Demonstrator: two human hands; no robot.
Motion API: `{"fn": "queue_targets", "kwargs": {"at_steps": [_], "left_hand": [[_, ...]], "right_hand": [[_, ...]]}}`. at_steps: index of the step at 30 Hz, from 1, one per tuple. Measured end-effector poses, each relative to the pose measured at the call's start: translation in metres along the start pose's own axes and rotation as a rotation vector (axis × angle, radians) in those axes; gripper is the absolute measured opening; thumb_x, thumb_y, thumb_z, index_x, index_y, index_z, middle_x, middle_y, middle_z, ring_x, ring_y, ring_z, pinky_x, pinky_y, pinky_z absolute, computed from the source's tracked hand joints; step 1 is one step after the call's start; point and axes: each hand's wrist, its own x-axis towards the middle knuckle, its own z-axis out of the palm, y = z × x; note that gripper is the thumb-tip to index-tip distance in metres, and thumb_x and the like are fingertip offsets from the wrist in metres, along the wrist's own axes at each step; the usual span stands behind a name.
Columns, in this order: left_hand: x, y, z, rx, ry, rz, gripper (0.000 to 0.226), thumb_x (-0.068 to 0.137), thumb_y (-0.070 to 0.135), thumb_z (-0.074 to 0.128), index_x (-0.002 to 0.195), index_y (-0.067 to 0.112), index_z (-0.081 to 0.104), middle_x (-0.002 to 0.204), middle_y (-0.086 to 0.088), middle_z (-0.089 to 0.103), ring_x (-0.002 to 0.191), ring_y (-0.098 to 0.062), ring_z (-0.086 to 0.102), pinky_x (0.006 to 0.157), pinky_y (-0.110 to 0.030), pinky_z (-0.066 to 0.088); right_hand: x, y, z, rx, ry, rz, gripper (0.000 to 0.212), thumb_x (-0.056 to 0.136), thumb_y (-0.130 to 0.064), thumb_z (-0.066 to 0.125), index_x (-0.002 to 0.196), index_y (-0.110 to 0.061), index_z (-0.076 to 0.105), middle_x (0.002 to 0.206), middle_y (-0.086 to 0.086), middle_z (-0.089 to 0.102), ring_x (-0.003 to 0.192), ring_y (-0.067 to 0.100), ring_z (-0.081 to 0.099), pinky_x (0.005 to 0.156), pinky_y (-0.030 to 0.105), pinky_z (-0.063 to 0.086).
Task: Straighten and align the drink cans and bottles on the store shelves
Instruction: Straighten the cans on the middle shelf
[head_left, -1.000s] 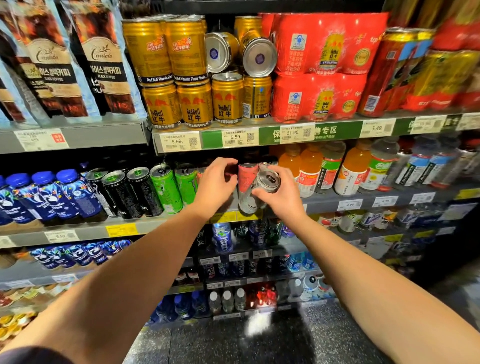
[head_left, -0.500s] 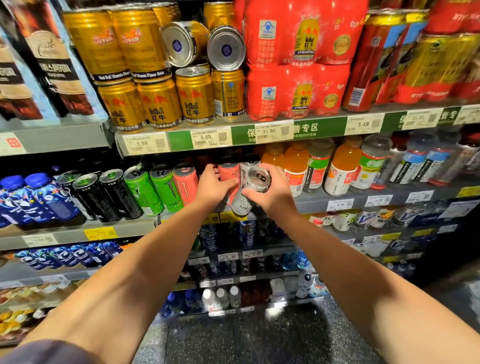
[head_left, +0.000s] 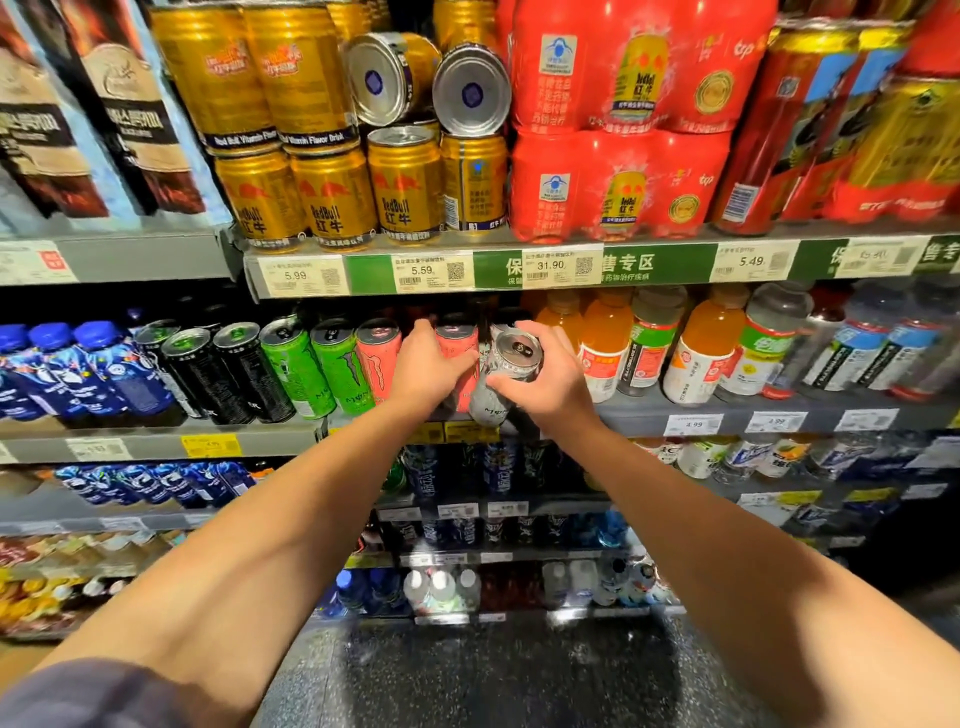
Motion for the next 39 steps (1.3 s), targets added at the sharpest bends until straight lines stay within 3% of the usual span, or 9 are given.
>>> {"fn": "queue_targets", "kwargs": {"at_steps": [5, 8, 11, 13, 19, 26, 30, 33, 39], "left_hand": [[0.0, 0.009, -0.022, 0.202, -0.065, 0.039, 0.056, 0.074, 0.034, 0.077, 0.112, 0.0, 0.054, 0.113, -0.02, 0.063, 0.107, -0.036, 0.059, 0.078, -0.036, 0.044], [0.005, 0.014, -0.035, 0.393, -0.067, 0.132, 0.051, 0.067, 0.047, 0.077, 0.098, 0.008, 0.065, 0.097, -0.014, 0.07, 0.098, -0.034, 0.064, 0.078, -0.037, 0.049], [0.008, 0.015, -0.043, 0.588, -0.063, 0.194, 0.051, 0.068, 0.055, 0.076, 0.096, 0.013, 0.065, 0.098, -0.01, 0.07, 0.101, -0.033, 0.062, 0.089, -0.038, 0.041], [0.008, 0.012, -0.049, 0.646, -0.071, 0.19, 0.056, 0.068, 0.059, 0.076, 0.103, 0.018, 0.064, 0.103, -0.007, 0.069, 0.107, -0.03, 0.059, 0.098, -0.04, 0.032], [0.015, -0.009, -0.068, 0.582, -0.144, 0.168, 0.078, 0.063, 0.061, 0.08, 0.128, 0.024, 0.058, 0.121, -0.005, 0.066, 0.12, -0.03, 0.051, 0.105, -0.042, 0.026], [0.019, -0.014, -0.073, 0.502, -0.188, 0.187, 0.061, 0.067, 0.052, 0.081, 0.122, 0.031, 0.063, 0.117, -0.004, 0.068, 0.117, -0.031, 0.055, 0.1, -0.04, 0.032], [0.021, -0.02, -0.068, 0.456, -0.173, 0.179, 0.068, 0.075, 0.049, 0.078, 0.135, 0.027, 0.056, 0.127, -0.008, 0.065, 0.124, -0.032, 0.051, 0.103, -0.039, 0.031], [0.022, -0.023, -0.065, 0.431, -0.154, 0.193, 0.07, 0.078, 0.048, 0.076, 0.14, 0.025, 0.051, 0.131, -0.01, 0.062, 0.126, -0.033, 0.05, 0.104, -0.039, 0.03], [0.022, -0.03, -0.062, 0.431, -0.144, 0.231, 0.072, 0.077, 0.054, 0.074, 0.139, 0.023, 0.053, 0.131, -0.009, 0.063, 0.126, -0.033, 0.048, 0.1, -0.039, 0.028]], "right_hand": [[0.005, -0.009, 0.002, -0.042, -0.073, 0.044, 0.065, 0.073, -0.024, 0.084, 0.129, -0.015, 0.053, 0.115, -0.001, 0.05, 0.099, -0.003, 0.046, 0.085, 0.003, 0.034], [0.009, -0.016, 0.004, -0.06, -0.129, 0.076, 0.065, 0.075, -0.026, 0.082, 0.132, -0.018, 0.05, 0.117, -0.003, 0.048, 0.104, 0.002, 0.047, 0.09, 0.013, 0.036], [0.013, -0.02, 0.009, -0.085, -0.17, 0.066, 0.068, 0.076, -0.028, 0.081, 0.134, -0.015, 0.048, 0.12, -0.002, 0.046, 0.11, 0.008, 0.048, 0.097, 0.02, 0.039], [0.016, -0.024, 0.013, -0.101, -0.187, 0.066, 0.069, 0.077, -0.028, 0.08, 0.136, -0.014, 0.047, 0.122, 0.0, 0.046, 0.111, 0.01, 0.048, 0.096, 0.017, 0.036], [0.025, -0.03, 0.029, -0.202, -0.202, 0.05, 0.066, 0.078, -0.033, 0.079, 0.133, -0.016, 0.047, 0.123, 0.002, 0.048, 0.114, 0.016, 0.049, 0.097, 0.027, 0.04], [0.044, -0.03, 0.04, -0.589, -0.242, -0.038, 0.073, 0.077, -0.052, 0.072, 0.137, -0.017, 0.047, 0.122, 0.006, 0.059, 0.115, 0.027, 0.044, 0.1, 0.037, 0.032], [0.046, -0.031, 0.04, -0.724, -0.3, -0.065, 0.076, 0.08, -0.059, 0.067, 0.14, -0.019, 0.045, 0.128, 0.004, 0.06, 0.116, 0.027, 0.044, 0.101, 0.04, 0.027], [0.05, -0.031, 0.039, -0.748, -0.338, -0.021, 0.074, 0.08, -0.061, 0.065, 0.14, -0.022, 0.046, 0.128, 0.003, 0.061, 0.12, 0.029, 0.043, 0.107, 0.046, 0.022], [0.061, -0.031, 0.042, -0.789, -0.39, 0.037, 0.063, 0.086, -0.061, 0.058, 0.13, -0.017, 0.053, 0.116, 0.007, 0.065, 0.115, 0.03, 0.05, 0.101, 0.046, 0.029]]}}
